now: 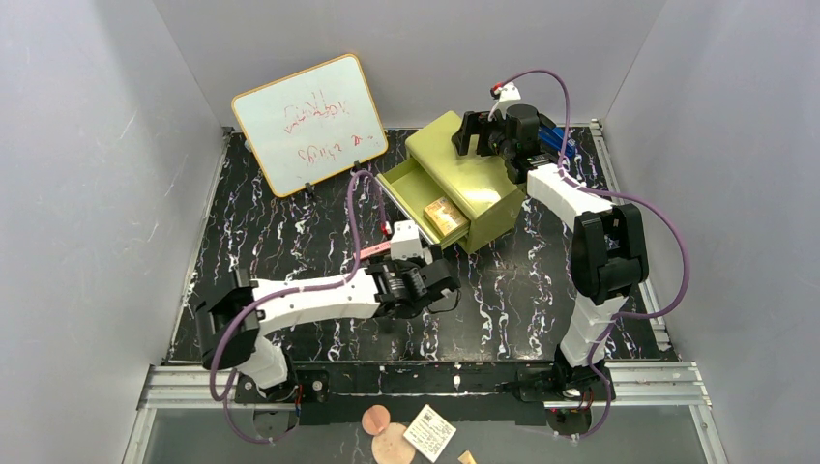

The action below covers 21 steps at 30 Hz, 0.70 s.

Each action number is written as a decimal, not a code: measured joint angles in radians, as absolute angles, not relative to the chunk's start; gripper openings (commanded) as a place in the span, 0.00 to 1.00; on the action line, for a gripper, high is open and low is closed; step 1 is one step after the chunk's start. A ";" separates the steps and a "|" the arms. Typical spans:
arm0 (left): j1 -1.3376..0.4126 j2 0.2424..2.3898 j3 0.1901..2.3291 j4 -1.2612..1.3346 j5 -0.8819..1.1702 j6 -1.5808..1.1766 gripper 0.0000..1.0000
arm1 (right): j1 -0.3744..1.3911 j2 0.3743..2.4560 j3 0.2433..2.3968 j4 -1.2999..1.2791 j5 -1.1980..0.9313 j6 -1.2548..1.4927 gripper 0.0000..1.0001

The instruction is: Organize the makeup

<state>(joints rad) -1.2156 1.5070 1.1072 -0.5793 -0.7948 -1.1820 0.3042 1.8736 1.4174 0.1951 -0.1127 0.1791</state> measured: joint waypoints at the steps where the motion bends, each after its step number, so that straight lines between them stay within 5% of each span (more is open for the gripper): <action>1: -1.217 1.530 1.107 -0.562 -0.803 -1.180 0.98 | 0.304 1.874 1.417 0.195 -0.113 0.179 0.99; 21: -1.217 1.817 1.225 -0.447 -0.926 -1.161 0.99 | 0.304 1.873 1.417 0.194 -0.115 0.179 0.99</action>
